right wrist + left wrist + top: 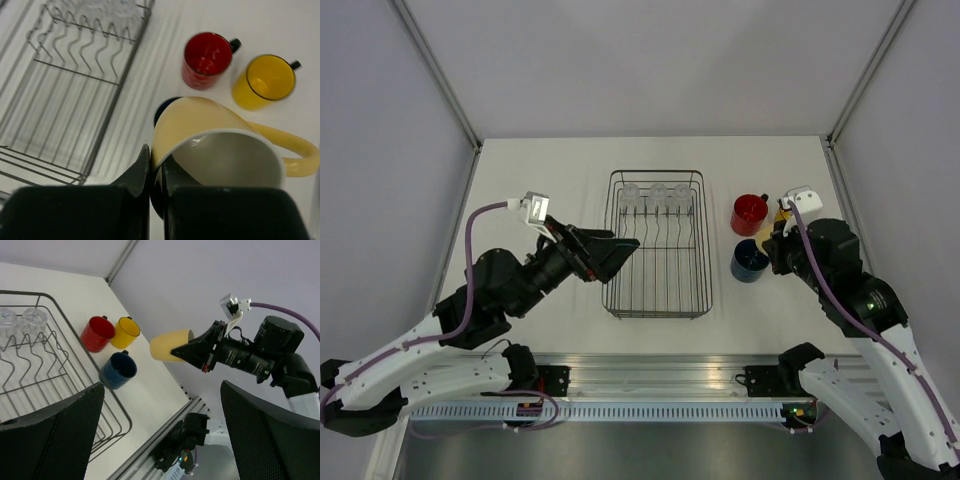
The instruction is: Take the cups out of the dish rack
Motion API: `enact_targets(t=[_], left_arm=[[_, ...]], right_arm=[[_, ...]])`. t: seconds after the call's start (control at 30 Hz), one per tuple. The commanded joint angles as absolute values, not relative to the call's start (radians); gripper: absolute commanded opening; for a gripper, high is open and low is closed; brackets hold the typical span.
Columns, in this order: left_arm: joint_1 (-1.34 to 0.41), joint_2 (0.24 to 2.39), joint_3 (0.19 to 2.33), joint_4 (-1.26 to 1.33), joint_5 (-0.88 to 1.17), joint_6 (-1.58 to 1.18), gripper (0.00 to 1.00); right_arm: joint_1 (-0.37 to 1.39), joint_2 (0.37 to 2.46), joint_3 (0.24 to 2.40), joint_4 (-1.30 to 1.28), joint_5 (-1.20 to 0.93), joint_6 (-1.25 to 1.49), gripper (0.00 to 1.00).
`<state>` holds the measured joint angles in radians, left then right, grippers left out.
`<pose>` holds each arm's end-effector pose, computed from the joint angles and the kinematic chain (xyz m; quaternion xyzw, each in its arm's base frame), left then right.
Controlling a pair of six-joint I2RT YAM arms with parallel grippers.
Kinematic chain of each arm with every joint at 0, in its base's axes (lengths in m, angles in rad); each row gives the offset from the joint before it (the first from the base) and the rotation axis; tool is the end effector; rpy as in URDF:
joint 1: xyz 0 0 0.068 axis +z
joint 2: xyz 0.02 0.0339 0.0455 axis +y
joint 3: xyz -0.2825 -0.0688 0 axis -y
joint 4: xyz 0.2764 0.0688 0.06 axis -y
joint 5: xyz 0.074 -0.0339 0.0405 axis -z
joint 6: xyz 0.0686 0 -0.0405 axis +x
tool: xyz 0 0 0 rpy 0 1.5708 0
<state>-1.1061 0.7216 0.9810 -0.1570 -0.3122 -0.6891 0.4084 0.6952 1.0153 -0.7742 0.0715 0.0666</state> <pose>0.1077 -0.1678 0.4432 0.0241 0.6714 -0.5084 0.5387 0.1621 0.0648 0.3759 -0.1255 0.8385 0.0951 0.5217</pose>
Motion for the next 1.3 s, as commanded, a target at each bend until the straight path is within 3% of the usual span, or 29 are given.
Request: enact_targets(t=[0.0,0.6,0.83,1.27], left_arm=[[-1.103,0.658,1.019,-0.322,-0.347,-0.548,1.00],[-1.103,0.426,1.057,-0.728,-0.284,-0.390,1.00],[-1.104,0.385,0.979,-0.736,-0.291,-0.316,1.00],[-1.103,0.315,0.894,-0.718,-0.308,-0.270,1.00]], right_arm=[[0.407,0.725,1.109,-0.850,0.294,0.011,0.01],[0.348,0.968,1.043,-0.907,0.177,-0.425,0.00],[0.183,1.071,1.023,-0.855,0.052,-0.436,0.01],[0.028,1.189,0.910,-0.727,-0.041,-0.534,0.00]])
